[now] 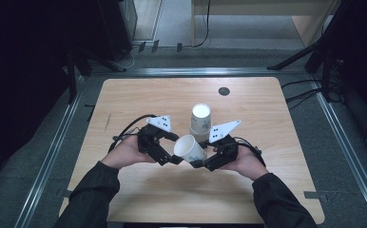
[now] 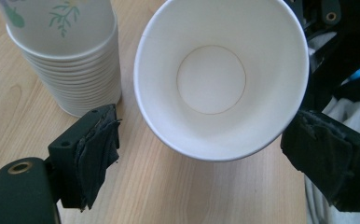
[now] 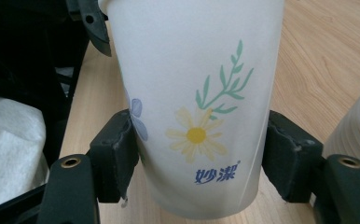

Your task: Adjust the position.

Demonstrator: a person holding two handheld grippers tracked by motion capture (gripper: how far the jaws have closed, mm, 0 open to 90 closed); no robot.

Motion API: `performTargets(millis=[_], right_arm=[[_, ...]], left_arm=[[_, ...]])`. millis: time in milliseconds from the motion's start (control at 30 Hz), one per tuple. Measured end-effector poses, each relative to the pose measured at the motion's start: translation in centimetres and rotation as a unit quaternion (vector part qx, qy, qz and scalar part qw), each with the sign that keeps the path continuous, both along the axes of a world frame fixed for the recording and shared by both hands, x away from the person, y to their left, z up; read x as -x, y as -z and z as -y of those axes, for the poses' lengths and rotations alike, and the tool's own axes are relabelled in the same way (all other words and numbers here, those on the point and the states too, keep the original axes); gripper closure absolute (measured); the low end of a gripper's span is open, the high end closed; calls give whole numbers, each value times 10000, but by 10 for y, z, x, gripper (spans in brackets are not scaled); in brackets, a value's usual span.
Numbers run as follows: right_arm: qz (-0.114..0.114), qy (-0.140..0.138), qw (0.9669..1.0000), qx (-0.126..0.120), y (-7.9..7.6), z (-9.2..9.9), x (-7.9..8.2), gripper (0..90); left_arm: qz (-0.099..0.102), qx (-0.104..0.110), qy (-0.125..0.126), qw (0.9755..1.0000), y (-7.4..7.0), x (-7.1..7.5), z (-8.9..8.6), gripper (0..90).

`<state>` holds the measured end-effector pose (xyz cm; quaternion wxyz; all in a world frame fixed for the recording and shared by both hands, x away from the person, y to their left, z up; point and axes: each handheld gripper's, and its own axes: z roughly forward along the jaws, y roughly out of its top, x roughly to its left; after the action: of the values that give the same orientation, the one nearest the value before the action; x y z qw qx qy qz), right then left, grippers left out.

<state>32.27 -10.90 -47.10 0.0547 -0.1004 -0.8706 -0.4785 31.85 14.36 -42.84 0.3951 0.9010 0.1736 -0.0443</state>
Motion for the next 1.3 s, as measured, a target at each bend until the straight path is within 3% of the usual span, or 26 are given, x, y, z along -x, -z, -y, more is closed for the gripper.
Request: performTargets(millis=[333, 700, 1300], right_arm=[[-52, -48, 10000, 9, 1, -2, -1, 334], [-150, -70, 9998, -71, 2, -4, -3, 333], [-296, -68, 9995, -70, 3, -5, -4, 327]], left_arm=[[-20, 557, -277, 9981, 11, 4, -1, 121], [-87, 892, -347, 9954, 15, 4, 6, 128], [131, 760, -271, 9967, 15, 6, 8, 228]])
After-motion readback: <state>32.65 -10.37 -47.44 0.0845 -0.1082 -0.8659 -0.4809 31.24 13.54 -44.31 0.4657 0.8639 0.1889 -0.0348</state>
